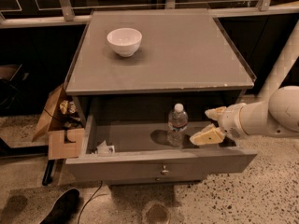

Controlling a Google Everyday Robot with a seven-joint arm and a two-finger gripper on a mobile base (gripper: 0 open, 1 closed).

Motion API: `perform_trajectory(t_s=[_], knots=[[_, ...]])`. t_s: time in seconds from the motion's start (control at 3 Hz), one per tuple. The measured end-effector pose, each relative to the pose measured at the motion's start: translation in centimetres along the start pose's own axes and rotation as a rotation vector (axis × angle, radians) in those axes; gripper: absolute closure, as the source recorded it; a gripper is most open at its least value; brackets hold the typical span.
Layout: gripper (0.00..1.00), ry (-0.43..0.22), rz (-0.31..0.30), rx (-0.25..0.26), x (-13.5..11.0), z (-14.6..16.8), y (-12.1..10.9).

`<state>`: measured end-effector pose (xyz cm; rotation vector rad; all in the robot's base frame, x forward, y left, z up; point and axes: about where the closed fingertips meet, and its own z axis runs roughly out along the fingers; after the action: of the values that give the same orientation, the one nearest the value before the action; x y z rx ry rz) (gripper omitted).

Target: Pick water bottle from top drawer and place on counter

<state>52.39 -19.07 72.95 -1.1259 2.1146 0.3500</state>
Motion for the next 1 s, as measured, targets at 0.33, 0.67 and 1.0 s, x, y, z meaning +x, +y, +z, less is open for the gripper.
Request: perform_trajectory(t_s=[0.33, 0.67, 1.0], knots=[[0.27, -0.063, 0.004, 0.005, -0.4, 1.7, -0.3], [0.27, -0.110, 0.003, -0.002, -1.1, 3.2, -0.3], [0.27, -0.149, -0.006, -0.018, -2.1, 4.7, -0.1]])
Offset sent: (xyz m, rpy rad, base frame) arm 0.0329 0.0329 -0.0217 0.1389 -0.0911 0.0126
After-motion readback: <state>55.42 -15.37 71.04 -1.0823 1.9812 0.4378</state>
